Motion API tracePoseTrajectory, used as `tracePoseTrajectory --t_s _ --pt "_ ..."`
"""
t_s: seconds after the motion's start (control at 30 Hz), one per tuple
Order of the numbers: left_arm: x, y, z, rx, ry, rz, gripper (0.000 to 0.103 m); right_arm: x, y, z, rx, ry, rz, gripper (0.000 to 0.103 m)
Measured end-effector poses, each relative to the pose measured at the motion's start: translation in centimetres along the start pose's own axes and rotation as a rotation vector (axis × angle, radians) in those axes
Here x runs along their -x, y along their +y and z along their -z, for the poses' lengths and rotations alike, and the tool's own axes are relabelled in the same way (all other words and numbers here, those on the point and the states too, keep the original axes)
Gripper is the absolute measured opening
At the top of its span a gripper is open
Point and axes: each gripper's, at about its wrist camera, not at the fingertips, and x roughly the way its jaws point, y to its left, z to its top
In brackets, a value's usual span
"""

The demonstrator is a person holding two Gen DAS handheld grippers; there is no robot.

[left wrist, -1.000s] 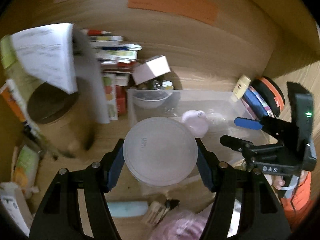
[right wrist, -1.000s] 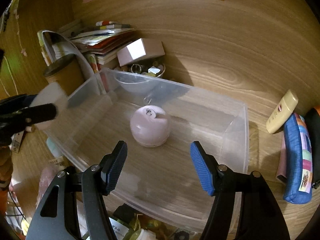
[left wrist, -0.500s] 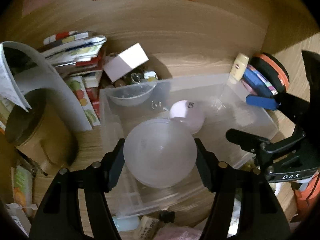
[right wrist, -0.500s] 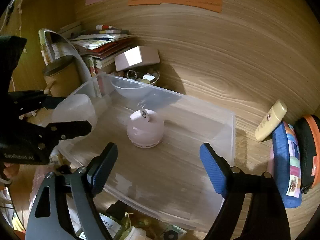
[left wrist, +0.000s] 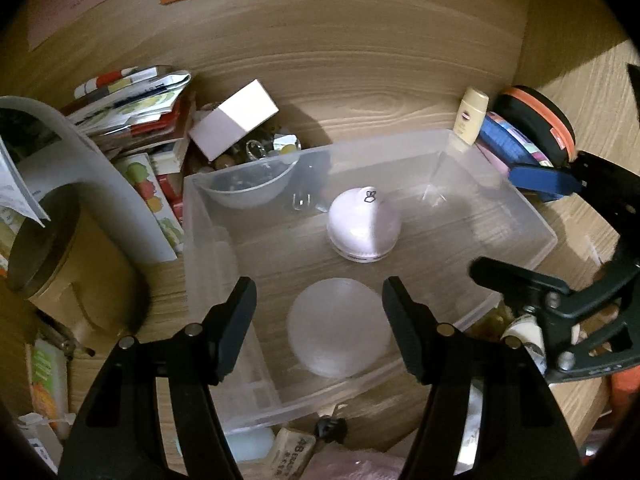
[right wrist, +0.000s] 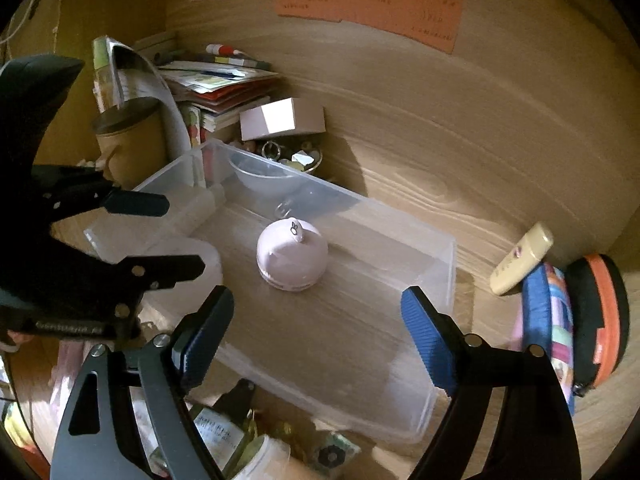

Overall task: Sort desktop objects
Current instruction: 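Lower the white round container into the clear box and open the left gripper, then grasp the bag of pink rope with the left gripper while the right grasps the cream jar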

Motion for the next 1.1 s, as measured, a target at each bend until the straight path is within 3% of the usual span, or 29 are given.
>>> tracePoseTrajectory --t_s 0.2,0.53,0.63,0.9,1.1 --pt "2.3 0.2 0.7 0.009 -0.047 0.007 0.066 1.9 0.1 1.2 -0.022 0.001 0.028 0.084" --pt "7.8 0.7 3.3 0.020 -0.157 -0.032 0.091 6.3 0.8 3.5 -0.061 -0.054 0.079 0.084" --pt "9.2 1.5 4.4 0.034 -0.176 -0.048 0.092 7.6 0.9 4.2 -0.082 -0.070 0.092 0.084" --pt "9.5 3.2 8.0 0.090 -0.123 -0.057 0.092 9.1 0.0 6.2 -0.178 -0.074 0.086 0.084" --pt "7.7 2.6 9.6 0.152 -0.044 0.025 0.092 8.5 -0.4 8.3 -0.238 -0.035 0.092 0.084"
